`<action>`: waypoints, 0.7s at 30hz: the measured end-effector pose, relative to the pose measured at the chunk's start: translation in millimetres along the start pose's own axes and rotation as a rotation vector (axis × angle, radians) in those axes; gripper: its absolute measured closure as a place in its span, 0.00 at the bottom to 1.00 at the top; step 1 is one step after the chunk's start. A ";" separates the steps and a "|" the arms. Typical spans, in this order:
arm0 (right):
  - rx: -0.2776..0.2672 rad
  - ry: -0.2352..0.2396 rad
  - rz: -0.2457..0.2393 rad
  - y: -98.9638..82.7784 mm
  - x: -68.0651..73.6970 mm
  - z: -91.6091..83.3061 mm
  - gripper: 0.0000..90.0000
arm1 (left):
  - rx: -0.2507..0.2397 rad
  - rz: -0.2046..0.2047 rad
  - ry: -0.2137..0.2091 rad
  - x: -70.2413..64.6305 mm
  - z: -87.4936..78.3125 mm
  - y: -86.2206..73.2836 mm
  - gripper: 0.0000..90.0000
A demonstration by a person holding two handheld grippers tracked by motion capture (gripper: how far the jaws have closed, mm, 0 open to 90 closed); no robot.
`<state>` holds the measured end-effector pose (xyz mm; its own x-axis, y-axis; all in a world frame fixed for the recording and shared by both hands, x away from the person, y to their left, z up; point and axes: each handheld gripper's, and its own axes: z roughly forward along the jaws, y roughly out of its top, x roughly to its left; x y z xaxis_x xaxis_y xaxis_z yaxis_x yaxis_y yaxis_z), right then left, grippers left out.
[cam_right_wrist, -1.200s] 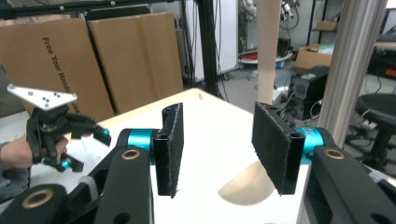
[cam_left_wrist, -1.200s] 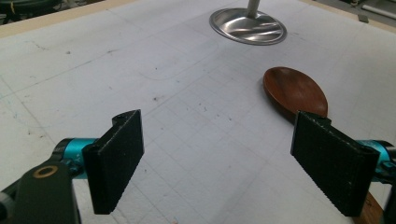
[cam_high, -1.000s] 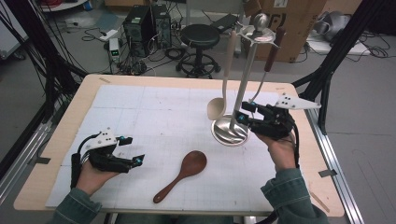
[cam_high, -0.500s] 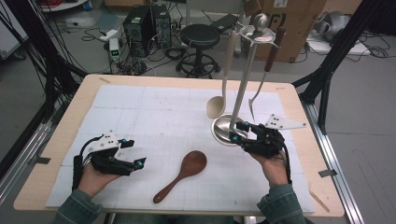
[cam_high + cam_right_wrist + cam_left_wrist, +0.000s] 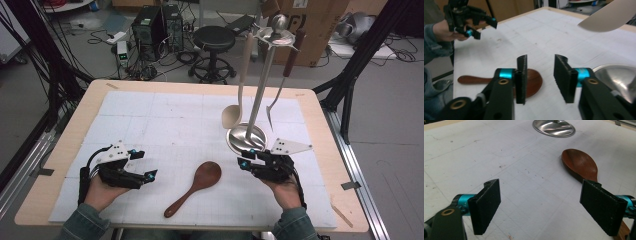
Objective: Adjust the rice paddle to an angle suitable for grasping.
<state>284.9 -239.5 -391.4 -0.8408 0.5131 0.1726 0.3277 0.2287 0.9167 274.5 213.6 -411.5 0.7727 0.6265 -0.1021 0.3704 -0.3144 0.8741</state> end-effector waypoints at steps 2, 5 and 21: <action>0.012 0.011 -0.002 -3.0 1.7 2.6 0.82 | 0.001 0.002 -0.001 -0.1 0.1 0.0 0.20; 0.034 0.032 -0.011 -7.6 5.4 8.5 0.91 | -0.001 -0.001 0.000 -1.0 0.1 0.0 0.20; 0.138 0.144 -0.048 -19.1 25.2 48.2 0.99 | 0.006 0.011 -0.003 -2.6 1.0 0.3 0.20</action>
<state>278.1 -191.1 -421.9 -0.9065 0.3778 0.1886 0.3334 0.3661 0.8688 273.1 211.2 -411.5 0.7782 0.6209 -0.0939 0.3650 -0.3255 0.8723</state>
